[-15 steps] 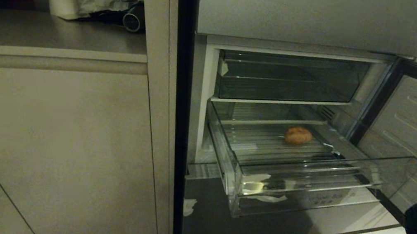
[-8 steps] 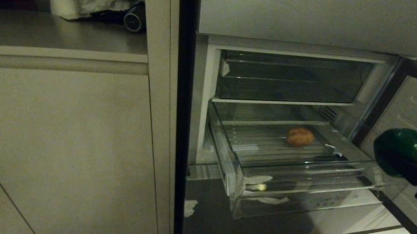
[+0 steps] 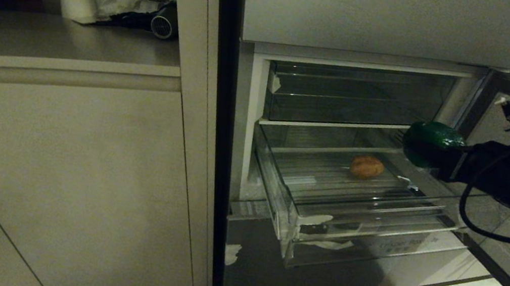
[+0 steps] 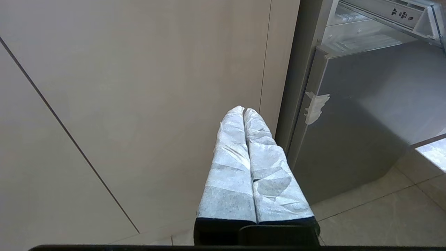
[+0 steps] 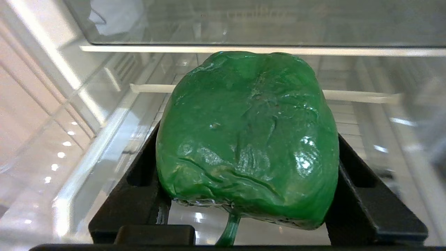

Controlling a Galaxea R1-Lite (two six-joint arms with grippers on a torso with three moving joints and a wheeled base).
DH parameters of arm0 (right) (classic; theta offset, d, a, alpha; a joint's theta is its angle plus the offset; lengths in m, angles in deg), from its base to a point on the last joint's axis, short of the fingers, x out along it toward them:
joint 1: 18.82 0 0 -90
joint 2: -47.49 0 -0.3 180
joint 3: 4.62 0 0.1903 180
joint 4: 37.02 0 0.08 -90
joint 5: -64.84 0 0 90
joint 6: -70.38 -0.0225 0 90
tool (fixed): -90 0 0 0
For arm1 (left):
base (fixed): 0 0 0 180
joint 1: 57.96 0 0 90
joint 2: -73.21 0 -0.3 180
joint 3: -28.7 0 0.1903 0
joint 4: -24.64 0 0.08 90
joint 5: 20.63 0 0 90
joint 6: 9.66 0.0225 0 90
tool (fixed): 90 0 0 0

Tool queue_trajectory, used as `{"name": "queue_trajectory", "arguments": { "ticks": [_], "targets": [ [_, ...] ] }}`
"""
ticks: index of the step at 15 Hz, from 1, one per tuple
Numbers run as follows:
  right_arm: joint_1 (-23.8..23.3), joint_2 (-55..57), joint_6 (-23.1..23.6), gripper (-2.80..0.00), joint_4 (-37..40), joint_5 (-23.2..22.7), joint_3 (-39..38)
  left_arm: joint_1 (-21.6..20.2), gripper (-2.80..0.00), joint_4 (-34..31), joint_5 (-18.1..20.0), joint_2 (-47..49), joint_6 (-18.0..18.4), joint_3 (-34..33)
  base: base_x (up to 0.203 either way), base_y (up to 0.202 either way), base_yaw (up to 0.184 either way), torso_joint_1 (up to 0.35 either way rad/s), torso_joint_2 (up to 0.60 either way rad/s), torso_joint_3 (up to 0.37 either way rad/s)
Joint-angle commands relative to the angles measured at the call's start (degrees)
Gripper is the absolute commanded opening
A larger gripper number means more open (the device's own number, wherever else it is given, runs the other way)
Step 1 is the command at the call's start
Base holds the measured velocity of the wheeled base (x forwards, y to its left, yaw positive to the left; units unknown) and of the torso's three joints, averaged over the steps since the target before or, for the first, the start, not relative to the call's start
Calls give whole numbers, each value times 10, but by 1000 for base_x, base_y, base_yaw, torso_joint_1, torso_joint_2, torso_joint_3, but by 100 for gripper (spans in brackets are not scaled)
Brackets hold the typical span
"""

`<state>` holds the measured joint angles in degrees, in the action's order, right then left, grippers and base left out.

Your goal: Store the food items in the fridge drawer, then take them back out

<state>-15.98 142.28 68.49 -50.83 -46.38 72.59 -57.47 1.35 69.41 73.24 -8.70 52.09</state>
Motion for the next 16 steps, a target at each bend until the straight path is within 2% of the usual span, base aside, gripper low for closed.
{"name": "queue_trajectory", "arguments": {
  "ticks": [1, 3, 9, 10, 13, 16],
  "targets": [
    [6, 81, -5, 0, -3, -2, 41, 0, -280, 1, 0, 0, 0, 0, 0, 0, 0, 0, 0, 0],
    [15, 98, -21, 0, -5, -3, 53, 0, -280, 0, 0, 0, 0, 0, 0, 0, 0, 0, 0, 0],
    [21, 83, -20, 0, -11, -2, 50, 0, -280, 0, 0, 0, 0, 0, 0, 0, 0, 0, 0, 0],
    [20, 58, -20, -280, -11, -2, 34, 0, -280, 0, 0, 0, 0, 0, 0, 0, 0, 0, 0, 0],
    [19, -63, -24, -280, -11, -2, -46, 0, -280, 0, 0, 0, 0, 0, 0, 0, 0, 0, 0, 0],
    [20, -207, -25, -280, 3, 8, -176, 0, -280, 1, 0, 0, 0, 0, 0, 0, 0, 0, 0, 0]
  ]
}}
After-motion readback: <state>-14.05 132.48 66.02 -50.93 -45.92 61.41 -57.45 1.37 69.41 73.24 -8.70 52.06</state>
